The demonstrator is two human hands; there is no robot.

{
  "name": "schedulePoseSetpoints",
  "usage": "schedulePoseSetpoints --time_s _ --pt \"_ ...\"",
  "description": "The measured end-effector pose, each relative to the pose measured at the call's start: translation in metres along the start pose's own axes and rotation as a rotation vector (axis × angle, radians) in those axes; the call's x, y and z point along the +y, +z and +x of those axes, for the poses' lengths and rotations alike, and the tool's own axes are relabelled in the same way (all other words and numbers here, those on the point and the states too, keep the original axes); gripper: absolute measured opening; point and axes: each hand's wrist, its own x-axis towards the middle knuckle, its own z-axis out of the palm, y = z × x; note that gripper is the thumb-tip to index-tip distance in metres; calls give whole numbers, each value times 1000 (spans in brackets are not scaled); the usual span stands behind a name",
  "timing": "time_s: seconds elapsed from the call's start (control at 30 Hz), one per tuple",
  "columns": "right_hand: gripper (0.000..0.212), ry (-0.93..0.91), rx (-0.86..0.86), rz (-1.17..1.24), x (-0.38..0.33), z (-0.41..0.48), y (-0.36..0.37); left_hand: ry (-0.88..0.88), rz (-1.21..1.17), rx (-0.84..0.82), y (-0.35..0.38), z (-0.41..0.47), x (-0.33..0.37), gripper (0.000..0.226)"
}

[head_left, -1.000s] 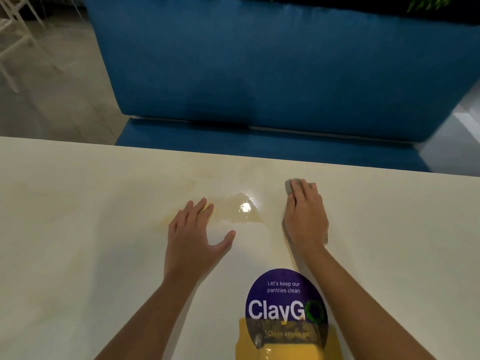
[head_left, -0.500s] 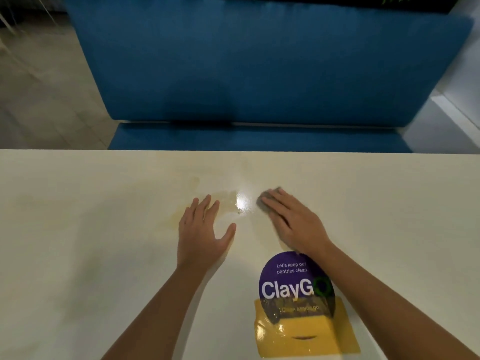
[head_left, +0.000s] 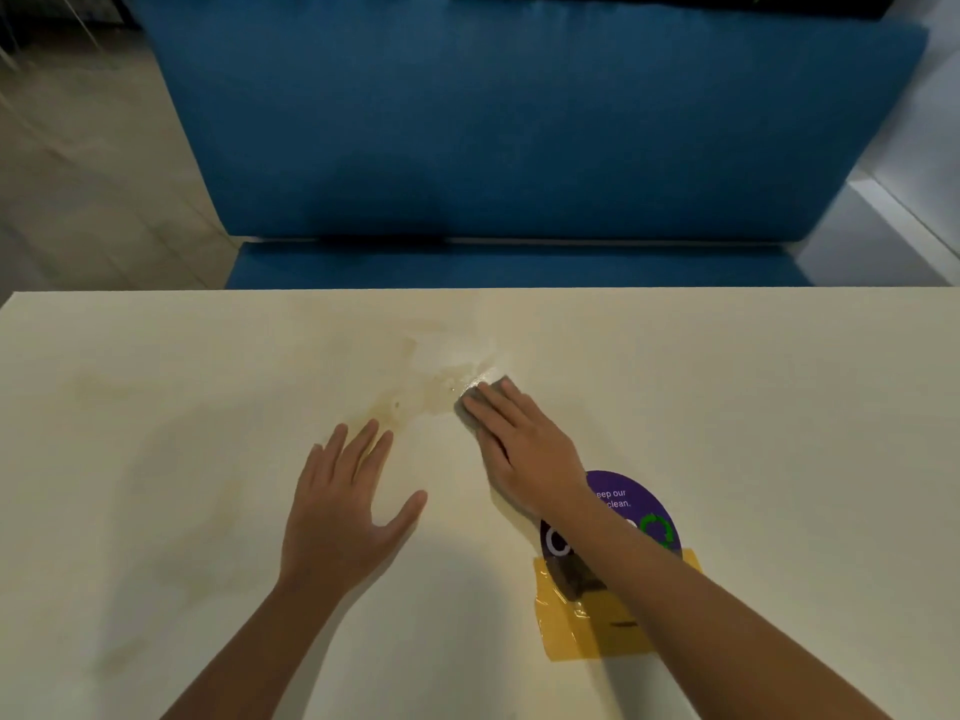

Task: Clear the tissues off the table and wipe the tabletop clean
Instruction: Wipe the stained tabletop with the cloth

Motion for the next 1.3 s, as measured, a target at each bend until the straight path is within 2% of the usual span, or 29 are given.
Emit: schedulePoseSetpoints --time_s 0.13,0.27,0.43,0.5,0.6,0.7,0.77,0.83,0.93,1.03,1.1,1.17,1.23,1.3 --pt "40 -22 -78 36 34 -18 -16 -35 -30 -20 -1 -1 2 74" --pt "38 280 118 21 42 -21 -20 -52 -47 -16 -3 -1 4 73" --pt "50 501 88 -52 1 -5 5 -60 -48 -8 -3 -2 3 74" --pt "47 439 121 -80 -23 -9 9 -59 -35 -13 -3 -2 3 75" --pt "36 163 155 -67 -45 -25 3 -56 -37 -30 -3 -2 3 76" --pt "34 -26 65 51 -24 -41 -8 -56 -32 -35 -3 -1 3 75" --pt "37 -85 -14 27 -2 -48 -14 -53 -26 -36 -3 -2 3 75" --pt "39 16 13 -8 19 -51 -18 -52 -31 -33 -3 -2 3 74" --pt "49 383 169 -41 24 -45 -16 -54 -33 -24 -4 0 3 74" --pt "50 538 181 -107 3 -29 -2 -50 -34 -6 -3 0 3 72" --pt "50 495 138 -168 -13 -19 4 -51 -37 -4 -3 0 3 72" --pt "50 370 76 -196 -33 -16 8 -51 -31 -11 -3 1 3 73" --pt "44 235 84 -108 -49 -22 12 -47 -29 -17 -3 1 3 73" --pt "39 98 2 35 -57 -35 9 -38 -28 -13 -3 1 1 73"
